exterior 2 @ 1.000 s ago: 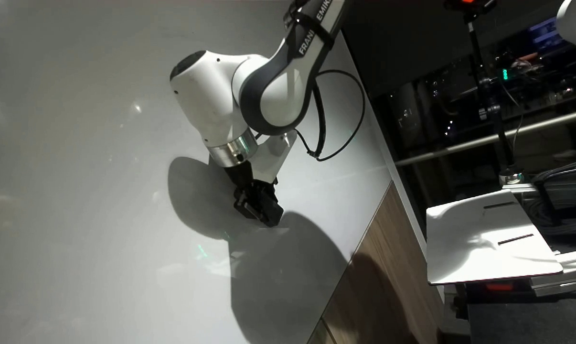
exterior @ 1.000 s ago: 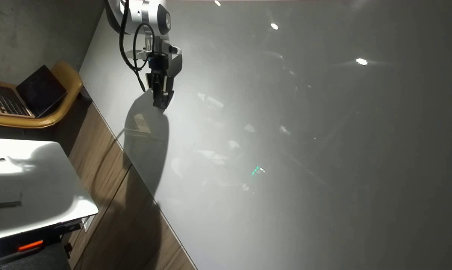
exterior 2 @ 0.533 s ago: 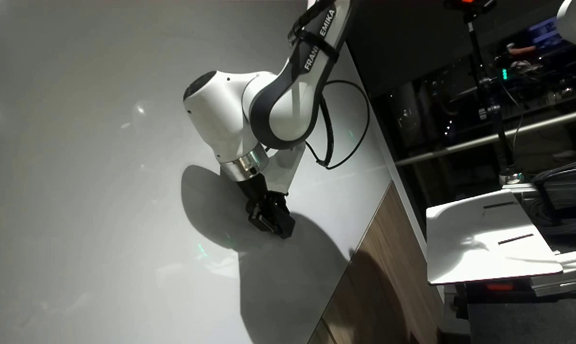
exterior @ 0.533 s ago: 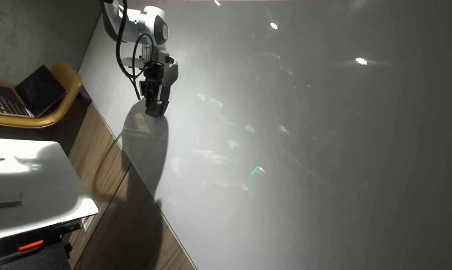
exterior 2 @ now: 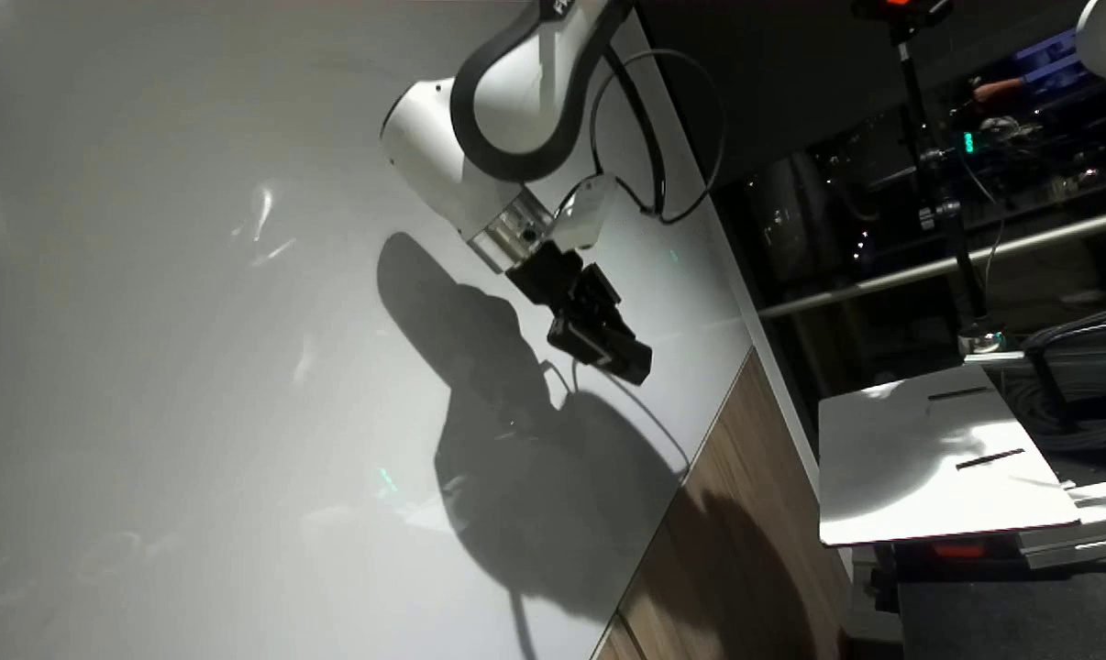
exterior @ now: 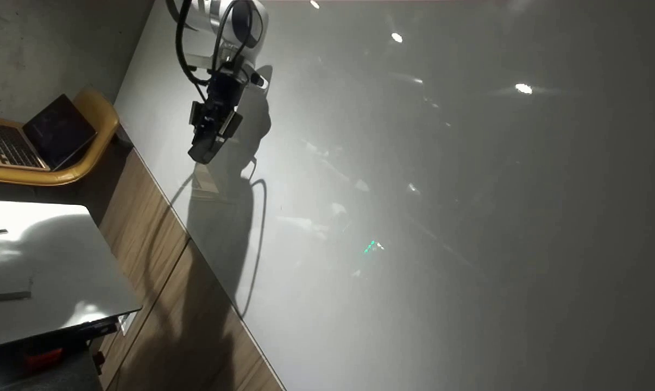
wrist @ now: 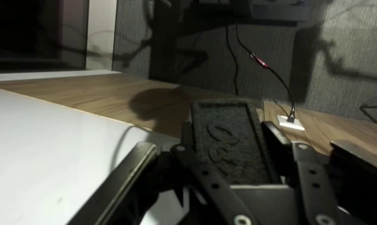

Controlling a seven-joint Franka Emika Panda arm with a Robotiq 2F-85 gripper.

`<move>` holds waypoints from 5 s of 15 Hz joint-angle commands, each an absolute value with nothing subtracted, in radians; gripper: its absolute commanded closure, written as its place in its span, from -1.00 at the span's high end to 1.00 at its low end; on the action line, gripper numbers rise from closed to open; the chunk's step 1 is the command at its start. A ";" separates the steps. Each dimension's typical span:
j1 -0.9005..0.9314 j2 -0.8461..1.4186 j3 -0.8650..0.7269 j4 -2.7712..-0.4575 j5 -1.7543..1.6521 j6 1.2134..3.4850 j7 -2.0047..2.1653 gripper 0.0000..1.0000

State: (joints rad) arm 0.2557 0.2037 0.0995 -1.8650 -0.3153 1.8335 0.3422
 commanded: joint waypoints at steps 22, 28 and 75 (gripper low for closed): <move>0.077 0.392 0.059 -2.164 -0.060 1.781 0.077 -0.36; 0.062 0.426 0.053 -2.155 -0.052 1.775 0.070 -0.36; 0.149 -0.358 0.146 -2.356 -0.075 1.953 0.062 1.00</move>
